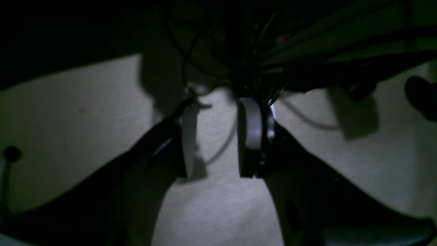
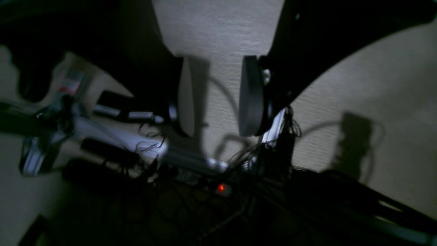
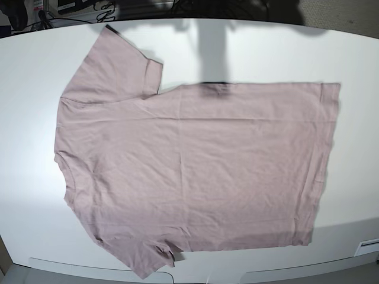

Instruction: Fold the T-shirt properly

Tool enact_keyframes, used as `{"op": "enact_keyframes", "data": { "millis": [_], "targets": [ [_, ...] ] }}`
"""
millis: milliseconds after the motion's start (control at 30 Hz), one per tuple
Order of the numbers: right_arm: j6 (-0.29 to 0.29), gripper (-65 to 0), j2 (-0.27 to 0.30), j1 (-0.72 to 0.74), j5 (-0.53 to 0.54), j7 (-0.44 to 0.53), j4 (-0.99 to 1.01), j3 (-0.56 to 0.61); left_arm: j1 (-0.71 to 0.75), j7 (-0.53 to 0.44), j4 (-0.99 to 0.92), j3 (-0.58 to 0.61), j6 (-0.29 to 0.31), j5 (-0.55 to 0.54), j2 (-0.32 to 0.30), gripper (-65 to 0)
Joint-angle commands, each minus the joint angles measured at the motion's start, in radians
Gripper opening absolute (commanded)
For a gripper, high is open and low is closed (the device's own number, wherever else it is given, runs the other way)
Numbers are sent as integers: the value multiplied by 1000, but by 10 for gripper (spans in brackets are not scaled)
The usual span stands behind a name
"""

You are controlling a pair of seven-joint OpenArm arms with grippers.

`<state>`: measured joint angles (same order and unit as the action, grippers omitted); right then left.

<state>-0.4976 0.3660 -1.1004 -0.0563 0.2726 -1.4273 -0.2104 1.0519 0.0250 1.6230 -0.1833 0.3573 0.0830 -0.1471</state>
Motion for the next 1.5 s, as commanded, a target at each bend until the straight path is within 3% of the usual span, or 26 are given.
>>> {"op": "enact_keyframes", "data": {
  "millis": [0,267,433,600,700,867,1067,1467],
  "targets": [
    [-4,-421,19,-30,8,13,-43,-6,18,0,47,-5,-2,5,-6,-448],
    [9,-421,77,-56,7,-164,-296,-6,12,66,301,-5,-6,276,-30,-447],
    [13,-421,83,-55,-56,-190,-426,-7,-19,127,408,-5,-9,360,-110,-447],
    [98,-421,83,-52,-155,-213,-534,-7,-82,138,424,-5,-10,434,-202,-447],
    [111,-421,83,-30,-232,-231,-576,-7,-130,132,423,-5,-9,467,-249,-447],
    [110,-421,82,23,-338,-294,-602,-7,-209,132,403,28,29,557,-342,-395],
    [111,-421,82,41,-337,-315,-602,-7,-336,132,293,163,29,593,-467,-392],
    [159,-421,75,41,-333,-379,-602,-7,-578,131,-5,327,28,624,-521,-392]
  ]
}}
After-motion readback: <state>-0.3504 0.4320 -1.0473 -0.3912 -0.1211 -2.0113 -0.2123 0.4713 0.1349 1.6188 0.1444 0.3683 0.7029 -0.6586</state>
